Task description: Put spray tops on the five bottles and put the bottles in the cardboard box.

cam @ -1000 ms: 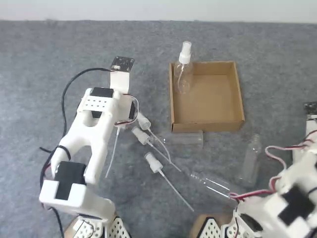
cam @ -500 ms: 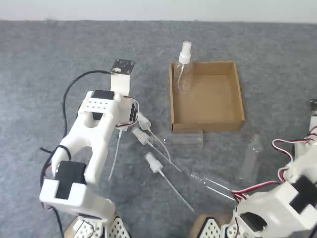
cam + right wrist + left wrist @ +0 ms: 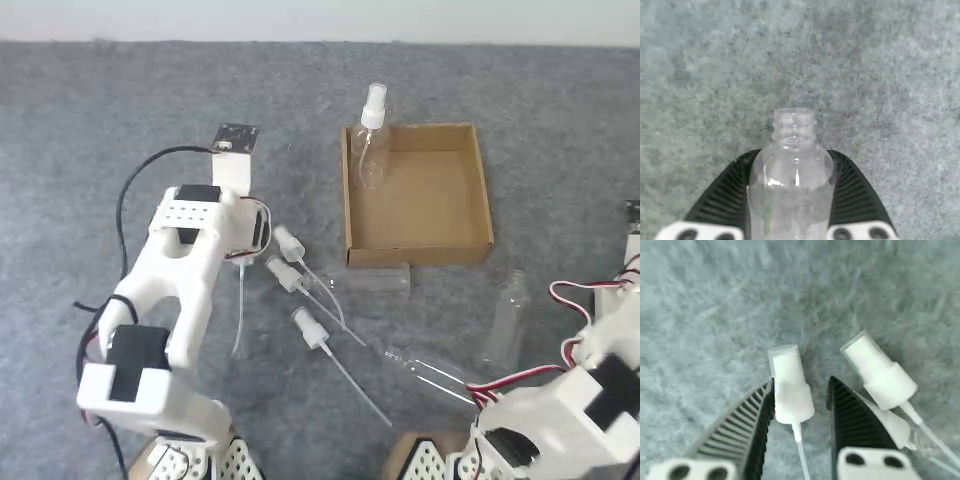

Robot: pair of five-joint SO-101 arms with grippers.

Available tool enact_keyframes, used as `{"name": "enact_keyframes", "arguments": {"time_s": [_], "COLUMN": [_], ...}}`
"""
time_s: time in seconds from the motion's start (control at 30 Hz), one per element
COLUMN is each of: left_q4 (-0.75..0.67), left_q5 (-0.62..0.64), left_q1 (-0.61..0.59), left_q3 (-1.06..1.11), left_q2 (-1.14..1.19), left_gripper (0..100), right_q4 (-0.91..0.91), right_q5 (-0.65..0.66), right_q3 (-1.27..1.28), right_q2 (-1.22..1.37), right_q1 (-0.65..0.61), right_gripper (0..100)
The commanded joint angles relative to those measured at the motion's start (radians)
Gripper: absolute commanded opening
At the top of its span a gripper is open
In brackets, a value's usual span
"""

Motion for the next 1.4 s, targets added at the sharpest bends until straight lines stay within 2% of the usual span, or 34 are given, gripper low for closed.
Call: {"name": "enact_keyframes", "arguments": {"time_s": [0.0, 0.37, 0.7, 0.9, 1.1, 1.27, 1.37], "left_q4": [-0.040, -0.063, -0.060, 0.046, 0.158, 0.132, 0.083], "left_q5": [-0.002, 0.028, 0.025, 0.029, 0.023, 0.023, 0.005], "left_q1": [-0.005, -0.008, -0.006, -0.003, 0.003, -0.002, -0.005], "left_q3": [-0.012, -0.036, -0.038, -0.015, 0.038, 0.168, 0.262], "left_q2": [-0.008, 0.080, 0.061, -0.193, -0.457, -0.595, -0.655], "left_gripper": [16, 15, 2, 1, 1, 1, 1], "right_q4": [0.005, 0.005, 0.022, 0.102, 0.288, 0.358, 0.361], "right_q5": [-0.014, -0.020, -0.012, -0.017, -0.021, -0.023, -0.021], "right_q3": [-0.060, -0.060, -0.060, -0.080, -0.198, -0.236, -0.233], "right_q2": [-0.004, -0.002, -0.008, -0.013, -0.013, -0.008, -0.001], "right_q1": [-0.008, -0.007, -0.007, -0.013, -0.016, -0.058, -0.084], "right_gripper": [0.6, 0.6, 0.6, 0.6, 0.7, 1.0, 7.6]}}
